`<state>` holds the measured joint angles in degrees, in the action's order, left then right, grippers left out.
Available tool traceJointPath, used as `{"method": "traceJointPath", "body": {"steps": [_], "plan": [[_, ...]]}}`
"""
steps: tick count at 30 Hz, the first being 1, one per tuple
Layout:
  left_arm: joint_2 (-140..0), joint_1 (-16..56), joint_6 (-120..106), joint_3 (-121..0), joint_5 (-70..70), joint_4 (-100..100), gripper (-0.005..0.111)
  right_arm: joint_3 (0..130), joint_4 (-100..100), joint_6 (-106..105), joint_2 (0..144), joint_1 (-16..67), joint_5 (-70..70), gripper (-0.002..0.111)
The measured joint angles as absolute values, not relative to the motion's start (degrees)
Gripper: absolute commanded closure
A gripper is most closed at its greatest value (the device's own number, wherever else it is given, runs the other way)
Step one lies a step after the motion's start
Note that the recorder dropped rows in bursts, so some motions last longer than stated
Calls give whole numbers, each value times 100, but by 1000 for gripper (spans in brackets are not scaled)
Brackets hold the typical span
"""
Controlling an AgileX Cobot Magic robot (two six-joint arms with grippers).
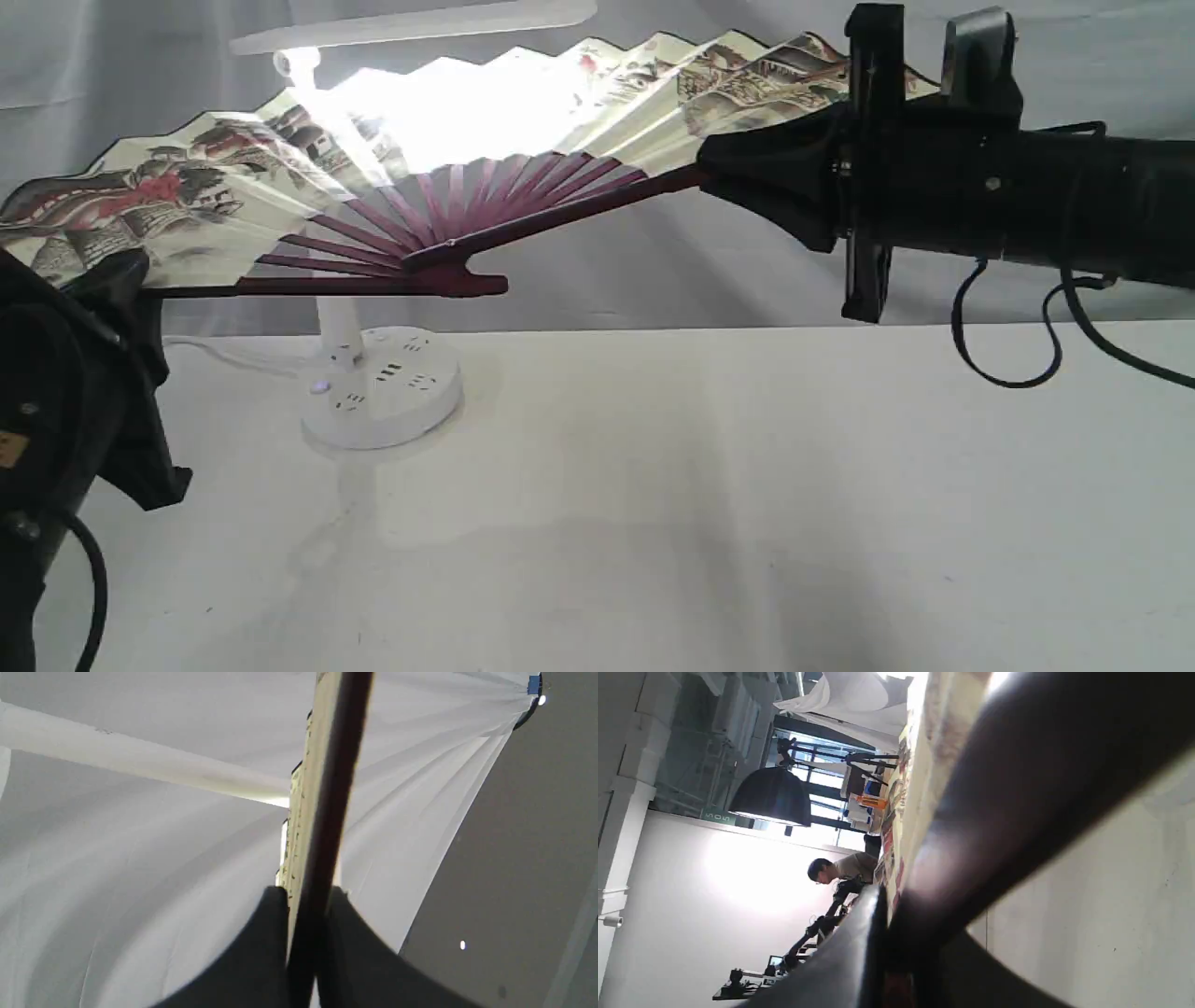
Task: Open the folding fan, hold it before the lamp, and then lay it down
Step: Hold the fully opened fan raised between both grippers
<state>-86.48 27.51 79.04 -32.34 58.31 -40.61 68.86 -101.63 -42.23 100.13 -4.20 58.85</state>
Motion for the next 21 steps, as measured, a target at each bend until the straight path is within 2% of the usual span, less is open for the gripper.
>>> {"method": "traceJointPath", "body": {"steps": [21], "plan": [[-8648,2751,7929,-3234,5531,-4114,107,6886,-10163,-4223,10013,-420,5874,108]]}}
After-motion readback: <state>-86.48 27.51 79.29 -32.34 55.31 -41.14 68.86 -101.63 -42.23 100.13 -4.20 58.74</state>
